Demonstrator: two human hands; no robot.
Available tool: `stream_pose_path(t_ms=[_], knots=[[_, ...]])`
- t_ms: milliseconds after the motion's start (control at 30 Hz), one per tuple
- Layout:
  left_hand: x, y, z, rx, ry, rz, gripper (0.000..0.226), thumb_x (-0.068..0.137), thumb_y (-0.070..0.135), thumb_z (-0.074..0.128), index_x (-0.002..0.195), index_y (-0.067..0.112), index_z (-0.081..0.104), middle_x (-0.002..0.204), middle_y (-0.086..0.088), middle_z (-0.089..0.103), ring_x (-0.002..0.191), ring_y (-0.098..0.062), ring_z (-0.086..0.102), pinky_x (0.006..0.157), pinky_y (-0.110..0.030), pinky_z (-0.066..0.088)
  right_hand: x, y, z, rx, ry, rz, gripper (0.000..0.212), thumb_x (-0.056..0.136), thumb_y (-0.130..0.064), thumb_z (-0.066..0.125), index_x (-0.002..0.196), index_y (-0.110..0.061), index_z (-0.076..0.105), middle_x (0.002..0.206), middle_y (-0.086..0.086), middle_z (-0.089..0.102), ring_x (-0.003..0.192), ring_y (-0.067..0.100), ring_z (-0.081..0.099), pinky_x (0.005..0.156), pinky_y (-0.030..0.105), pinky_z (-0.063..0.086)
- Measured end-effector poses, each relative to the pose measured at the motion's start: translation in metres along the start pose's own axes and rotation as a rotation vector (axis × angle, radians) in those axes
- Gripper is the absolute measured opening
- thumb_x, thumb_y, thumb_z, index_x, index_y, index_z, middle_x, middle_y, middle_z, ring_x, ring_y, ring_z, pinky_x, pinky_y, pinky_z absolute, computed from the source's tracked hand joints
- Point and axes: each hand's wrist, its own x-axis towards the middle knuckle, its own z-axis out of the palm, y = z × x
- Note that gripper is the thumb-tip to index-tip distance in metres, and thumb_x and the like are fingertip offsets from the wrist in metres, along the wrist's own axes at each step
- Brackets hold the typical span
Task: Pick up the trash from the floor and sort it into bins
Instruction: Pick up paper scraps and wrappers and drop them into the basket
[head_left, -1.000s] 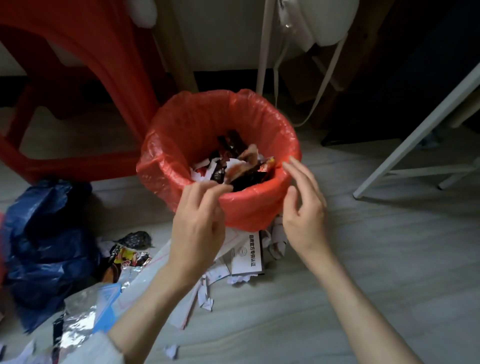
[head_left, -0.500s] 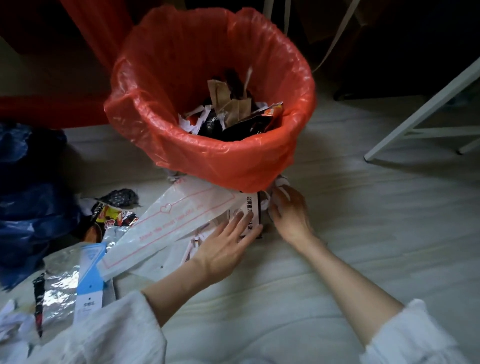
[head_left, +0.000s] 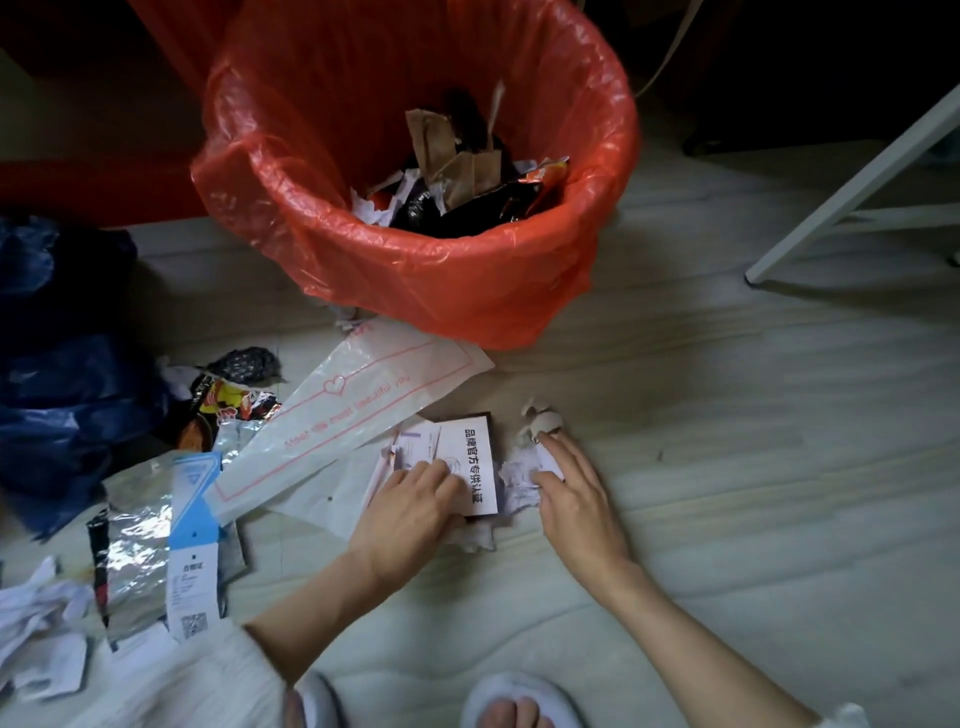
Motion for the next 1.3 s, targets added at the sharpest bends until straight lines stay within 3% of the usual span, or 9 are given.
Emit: stream_pose_path(t_ms=[133, 233, 300, 400, 567, 800, 1000, 1133, 1300], knots=[[0.01, 0.007, -0.006, -0.009, -0.029, -0.169, 0.072, 0.06, 0.038, 0.079, 0.117, 0.017, 0.039, 0.11, -0.011, 0.054, 0.094, -0.033, 0.056, 0.078, -0.039, 0.049, -0.015, 0.003, -0.011, 0.031, -0.061, 0.11, 0.058, 0.061, 0.012, 0.062, 0.115, -0.007, 0.059, 0.139, 0.017, 0.045, 0.118, 0.032, 0.054, 0.088, 0.034, 0.053], [0.016, 0.012, -0.01, 0.072, -0.149, -0.193, 0.106, 0.076, 0.035, 0.071, 0.146, 0.022, -0.007, 0.153, -0.02, 0.007, 0.139, -0.039, 0.015, 0.11, -0.046, 0.023, -0.019, 0.0, -0.022, 0.051, -0.083, 0.265, 0.076, 0.073, 0.011, 0.052, 0.142, -0.012, 0.033, 0.153, 0.012, 0.021, 0.133, 0.03, 0.037, 0.1, 0.036, 0.045], [0.022, 0.012, -0.01, 0.175, -0.248, -0.145, 0.11, 0.08, 0.034, 0.068, 0.144, 0.025, -0.021, 0.154, -0.018, -0.015, 0.143, -0.036, -0.008, 0.115, -0.045, 0.008, -0.02, -0.001, -0.025, 0.053, -0.095, 0.322, 0.074, 0.074, 0.01, 0.051, 0.143, -0.009, 0.032, 0.147, 0.013, 0.033, 0.131, 0.031, 0.04, 0.103, 0.036, 0.04], [0.028, 0.01, -0.007, 0.191, -0.271, -0.11, 0.115, 0.071, 0.049, 0.072, 0.147, 0.023, -0.01, 0.153, -0.021, -0.003, 0.143, -0.036, 0.0, 0.115, -0.046, 0.006, -0.024, 0.002, -0.023, -0.01, -0.08, 0.309, 0.071, 0.064, 0.013, 0.06, 0.132, -0.003, 0.048, 0.118, 0.017, 0.056, 0.103, 0.038, 0.057, 0.086, 0.039, 0.05], [0.019, 0.012, -0.003, 0.091, -0.1, -0.08, 0.112, 0.043, 0.067, 0.074, 0.135, 0.026, 0.026, 0.122, -0.02, 0.048, 0.109, -0.037, 0.05, 0.091, -0.05, 0.039, -0.01, -0.008, -0.041, 0.348, -0.087, 0.689, 0.067, 0.076, 0.001, 0.062, 0.139, -0.012, 0.041, 0.129, 0.013, 0.043, 0.118, 0.029, 0.047, 0.089, 0.019, 0.033], [0.019, 0.018, -0.057, -0.391, 0.156, -0.209, 0.084, 0.055, 0.061, 0.043, 0.134, 0.032, 0.037, 0.132, -0.004, 0.031, 0.124, -0.023, 0.026, 0.102, -0.034, 0.02, 0.026, -0.025, -0.089, 0.657, 0.211, 0.754, 0.069, 0.069, -0.013, 0.068, 0.133, -0.017, 0.045, 0.127, 0.008, 0.049, 0.116, 0.026, 0.049, 0.097, 0.032, 0.04], [0.017, 0.036, -0.132, -0.648, 0.444, -0.014, 0.06, 0.068, 0.052, 0.057, 0.124, 0.035, 0.041, 0.128, 0.007, 0.026, 0.125, -0.01, 0.027, 0.104, -0.015, 0.021, 0.061, -0.055, -0.157, 1.102, 0.479, 0.622, 0.053, 0.062, -0.015, 0.053, 0.115, -0.018, 0.046, 0.096, -0.007, 0.063, 0.068, -0.004, 0.061, 0.053, 0.015, 0.045], [0.023, 0.041, -0.187, -0.612, 0.692, 0.088, 0.06, 0.068, 0.043, 0.06, 0.123, 0.023, 0.045, 0.132, -0.005, 0.03, 0.13, -0.018, 0.027, 0.109, -0.026, 0.027, 0.092, -0.084, -0.201, 1.18, 0.493, 0.448, 0.056, 0.066, -0.013, 0.054, 0.121, -0.021, 0.046, 0.106, -0.007, 0.062, 0.08, 0.0, 0.063, 0.059, 0.016, 0.048], [0.051, 0.019, -0.229, -0.354, 0.882, -0.181, 0.064, 0.069, 0.056, 0.056, 0.121, 0.02, 0.049, 0.133, -0.013, 0.032, 0.125, -0.026, 0.028, 0.104, -0.045, 0.033, 0.149, -0.112, -0.221, 1.149, 0.372, 0.365, 0.052, 0.076, -0.011, 0.065, 0.125, -0.02, 0.051, 0.119, 0.001, 0.062, 0.104, 0.012, 0.062, 0.089, 0.028, 0.051]])
